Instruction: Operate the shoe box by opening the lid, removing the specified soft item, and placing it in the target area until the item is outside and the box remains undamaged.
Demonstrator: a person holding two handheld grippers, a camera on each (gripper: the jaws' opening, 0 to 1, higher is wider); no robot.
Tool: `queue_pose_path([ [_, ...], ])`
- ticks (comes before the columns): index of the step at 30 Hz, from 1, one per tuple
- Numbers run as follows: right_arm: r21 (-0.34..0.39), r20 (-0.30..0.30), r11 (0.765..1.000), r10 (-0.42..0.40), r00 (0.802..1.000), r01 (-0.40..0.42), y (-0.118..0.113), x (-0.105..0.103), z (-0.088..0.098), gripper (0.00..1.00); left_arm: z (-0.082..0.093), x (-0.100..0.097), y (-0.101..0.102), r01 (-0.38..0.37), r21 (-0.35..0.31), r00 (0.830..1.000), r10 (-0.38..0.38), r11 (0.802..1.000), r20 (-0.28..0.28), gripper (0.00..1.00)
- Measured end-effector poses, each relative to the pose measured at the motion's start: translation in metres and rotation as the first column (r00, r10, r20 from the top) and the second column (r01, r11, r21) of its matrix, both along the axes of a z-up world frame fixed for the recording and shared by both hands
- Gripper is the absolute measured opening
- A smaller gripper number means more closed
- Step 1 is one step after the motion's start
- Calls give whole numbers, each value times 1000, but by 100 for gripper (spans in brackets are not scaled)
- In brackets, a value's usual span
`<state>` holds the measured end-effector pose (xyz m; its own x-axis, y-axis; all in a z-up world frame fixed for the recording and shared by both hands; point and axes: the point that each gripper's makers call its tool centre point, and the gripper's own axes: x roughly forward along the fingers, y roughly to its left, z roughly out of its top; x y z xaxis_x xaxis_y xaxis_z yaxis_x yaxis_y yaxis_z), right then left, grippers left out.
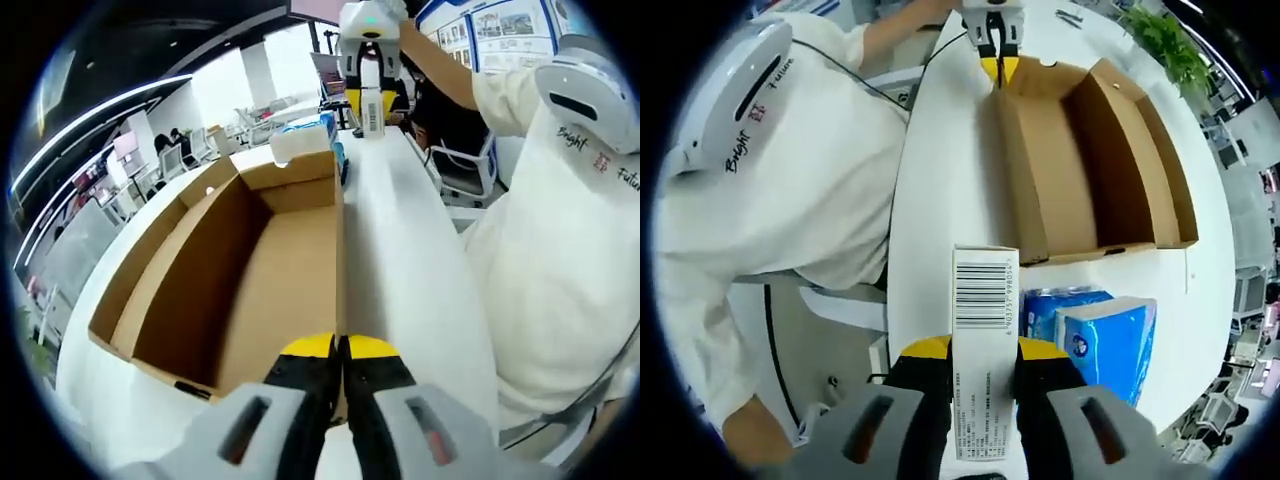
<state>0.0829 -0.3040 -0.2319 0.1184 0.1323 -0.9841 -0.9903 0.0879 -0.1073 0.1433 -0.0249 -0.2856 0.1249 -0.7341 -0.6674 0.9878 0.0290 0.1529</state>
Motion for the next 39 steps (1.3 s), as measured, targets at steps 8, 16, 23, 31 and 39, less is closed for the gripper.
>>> queue_pose_path([
  [8,-7,-18,1000,-26,999,26,-11,-1,-14,21,0,0,0,-1,-1,1000,1,1000,1,2],
  [16,-17,-45,998,-55,998,54,-22,-5,-32,21,0,0,1,0,-2,1000,0,1000,-1,2],
  [23,-23,-32,998,-60,998,59,-29,-3,-50,21,0,1,1,1,-4,1000,-1,1000,-1,2],
  [31,-21,-39,997,-68,997,68,-30,-2,-68,21,0,1,1,1,-4,1000,-1,1000,1,2],
  [39,-33,-20,996,-81,996,81,-35,5,-81,21,0,0,1,1,-5,1000,-1,1000,1,2],
])
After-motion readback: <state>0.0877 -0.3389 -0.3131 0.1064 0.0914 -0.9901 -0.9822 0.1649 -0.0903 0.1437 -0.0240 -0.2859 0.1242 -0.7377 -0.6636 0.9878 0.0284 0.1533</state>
